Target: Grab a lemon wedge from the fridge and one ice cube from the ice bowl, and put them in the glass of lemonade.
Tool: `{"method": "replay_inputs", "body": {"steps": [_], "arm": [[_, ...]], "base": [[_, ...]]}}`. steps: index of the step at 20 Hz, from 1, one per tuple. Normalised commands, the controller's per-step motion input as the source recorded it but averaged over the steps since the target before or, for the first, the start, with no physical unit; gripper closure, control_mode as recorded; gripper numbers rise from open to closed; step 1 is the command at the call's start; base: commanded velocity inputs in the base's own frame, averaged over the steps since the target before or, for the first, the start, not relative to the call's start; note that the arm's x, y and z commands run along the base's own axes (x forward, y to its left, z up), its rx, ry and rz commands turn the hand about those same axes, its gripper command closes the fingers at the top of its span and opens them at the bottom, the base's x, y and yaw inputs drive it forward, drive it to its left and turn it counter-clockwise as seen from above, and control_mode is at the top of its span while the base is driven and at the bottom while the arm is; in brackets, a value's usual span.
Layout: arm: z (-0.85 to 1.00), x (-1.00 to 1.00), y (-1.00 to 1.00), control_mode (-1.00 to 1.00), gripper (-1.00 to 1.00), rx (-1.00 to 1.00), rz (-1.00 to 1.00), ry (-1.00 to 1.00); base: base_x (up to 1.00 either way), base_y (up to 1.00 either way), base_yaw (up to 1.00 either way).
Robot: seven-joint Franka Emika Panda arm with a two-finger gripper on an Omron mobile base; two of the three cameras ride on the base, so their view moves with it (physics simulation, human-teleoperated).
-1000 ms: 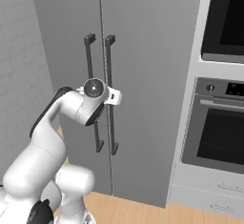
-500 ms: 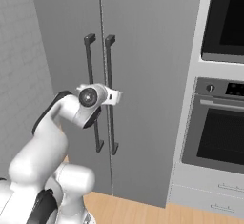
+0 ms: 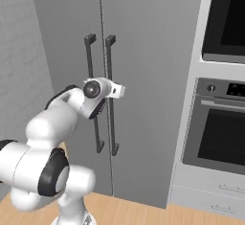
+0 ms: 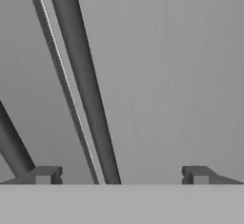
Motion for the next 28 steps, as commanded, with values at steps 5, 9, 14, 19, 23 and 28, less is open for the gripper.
{"method": "replay_inputs", "body": {"steps": [5, 9, 14, 19, 23, 28], "arm": [[0.0, 0.66, -0.02, -1.0, -1.0, 0.0, -0.03, 0.01], [-0.02, 0.71, 0.0, -1.0, -1.0, 0.0, -0.03, 0.02], [-0.03, 0.68, -0.03, -1.0, -1.0, -0.01, -0.01, 0.04], [0.0, 0.71, -0.13, -1.0, -1.0, 0.0, 0.0, 0.08], [0.0, 0.68, -0.01, -1.0, 1.0, 0.0, 0.0, 0.12], [0.0, 0.23, -0.05, -1.0, 1.0, 0.0, 0.0, 0.03]], "base": [[0.0, 0.0, 0.0], [0.0, 0.0, 0.0], [0.0, 0.0, 0.0], [0.0, 0.0, 0.0], [0.0, 0.0, 0.0], [0.0, 0.0, 0.0]]}}
